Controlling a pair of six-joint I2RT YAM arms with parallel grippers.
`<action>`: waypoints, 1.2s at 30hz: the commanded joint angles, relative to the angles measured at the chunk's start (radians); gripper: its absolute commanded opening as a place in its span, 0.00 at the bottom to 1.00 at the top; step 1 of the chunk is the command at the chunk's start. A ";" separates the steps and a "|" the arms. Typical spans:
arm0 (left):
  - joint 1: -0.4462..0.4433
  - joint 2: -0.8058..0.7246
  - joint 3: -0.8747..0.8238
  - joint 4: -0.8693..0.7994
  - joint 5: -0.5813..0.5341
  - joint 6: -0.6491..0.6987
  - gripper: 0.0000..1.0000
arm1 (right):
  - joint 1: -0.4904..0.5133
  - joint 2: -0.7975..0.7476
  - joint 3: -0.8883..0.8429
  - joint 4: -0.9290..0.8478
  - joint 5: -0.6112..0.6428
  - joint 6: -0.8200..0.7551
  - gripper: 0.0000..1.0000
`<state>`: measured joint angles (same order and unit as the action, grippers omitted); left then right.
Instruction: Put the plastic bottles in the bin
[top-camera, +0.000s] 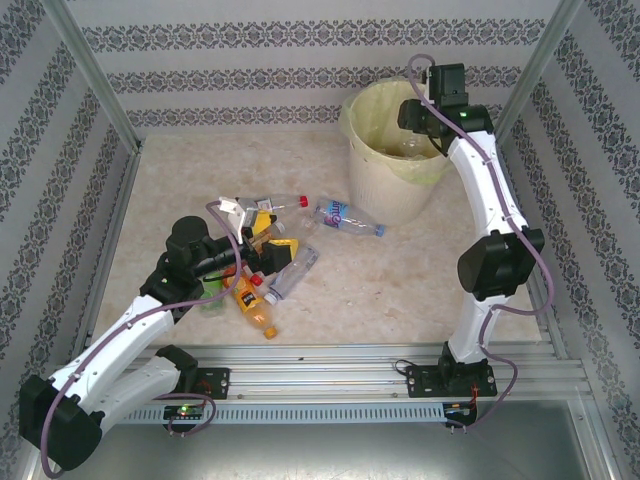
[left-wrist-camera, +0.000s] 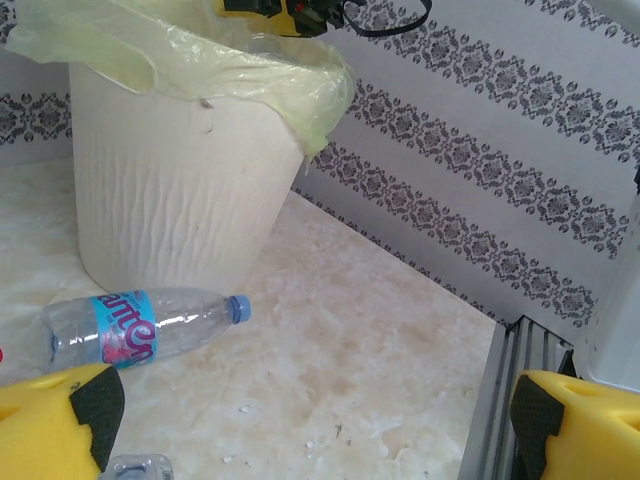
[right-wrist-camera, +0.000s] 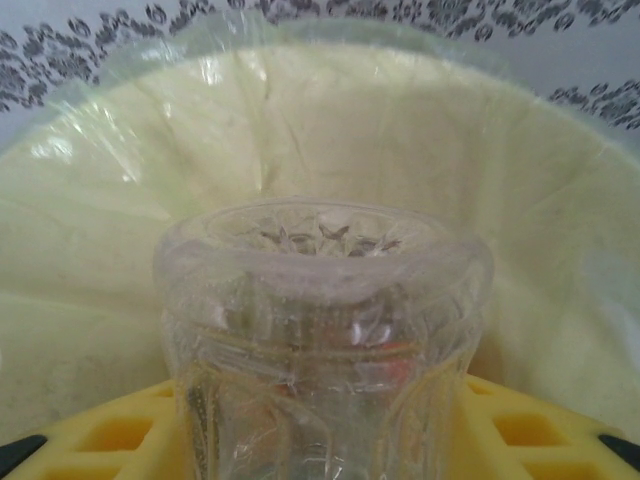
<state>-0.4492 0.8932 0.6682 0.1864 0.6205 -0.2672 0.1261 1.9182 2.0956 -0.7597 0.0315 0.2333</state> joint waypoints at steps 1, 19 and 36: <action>0.015 0.000 0.037 -0.033 -0.018 0.036 1.00 | -0.008 0.016 -0.031 -0.001 -0.037 0.009 0.52; 0.015 -0.003 0.091 -0.210 -0.158 0.028 1.00 | -0.005 -0.012 -0.043 -0.017 -0.114 0.028 0.81; 0.010 0.022 0.266 -0.915 -0.392 -0.172 0.97 | 0.042 -0.440 -0.452 0.088 -0.245 0.020 0.85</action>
<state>-0.4492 0.8978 0.8963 -0.5438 0.2848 -0.3580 0.1429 1.5349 1.7077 -0.6975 -0.1703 0.2558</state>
